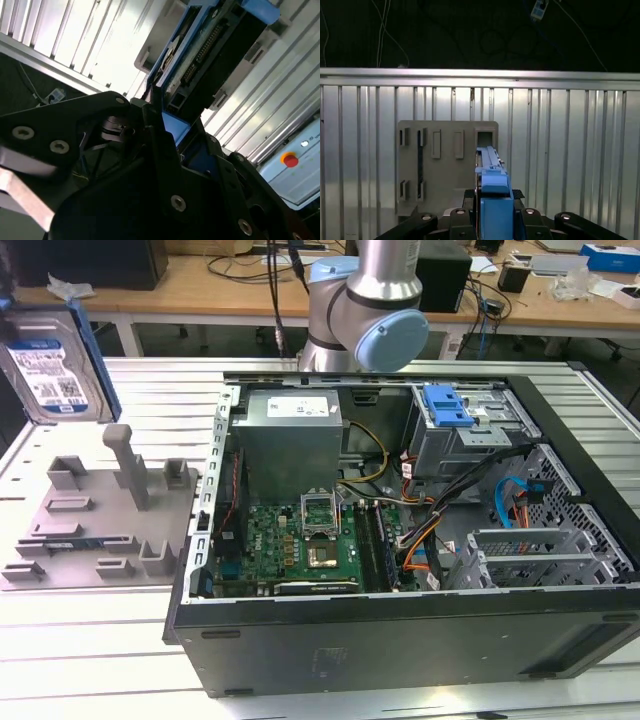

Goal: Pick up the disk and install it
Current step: 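Pick up the disk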

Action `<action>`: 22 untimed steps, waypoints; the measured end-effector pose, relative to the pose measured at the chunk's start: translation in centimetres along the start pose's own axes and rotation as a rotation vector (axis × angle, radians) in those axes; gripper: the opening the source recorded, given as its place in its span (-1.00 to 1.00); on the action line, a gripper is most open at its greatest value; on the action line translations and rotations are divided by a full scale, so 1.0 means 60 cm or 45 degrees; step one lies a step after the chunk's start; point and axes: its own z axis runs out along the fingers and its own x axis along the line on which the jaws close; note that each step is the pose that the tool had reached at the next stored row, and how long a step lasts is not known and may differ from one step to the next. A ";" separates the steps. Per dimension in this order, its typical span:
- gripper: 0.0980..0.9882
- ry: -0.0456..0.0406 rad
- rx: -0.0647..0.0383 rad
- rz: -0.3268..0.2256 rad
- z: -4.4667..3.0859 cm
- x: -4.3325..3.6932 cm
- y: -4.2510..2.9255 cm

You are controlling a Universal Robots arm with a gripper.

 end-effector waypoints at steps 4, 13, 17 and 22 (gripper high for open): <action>-0.39 0.000 0.006 -0.003 -0.089 0.002 -0.002; -0.39 -0.001 0.009 -0.013 -0.114 0.017 -0.019; -0.39 0.000 0.009 -0.013 -0.113 0.033 -0.043; -0.39 -0.001 0.009 -0.013 -0.112 0.062 -0.090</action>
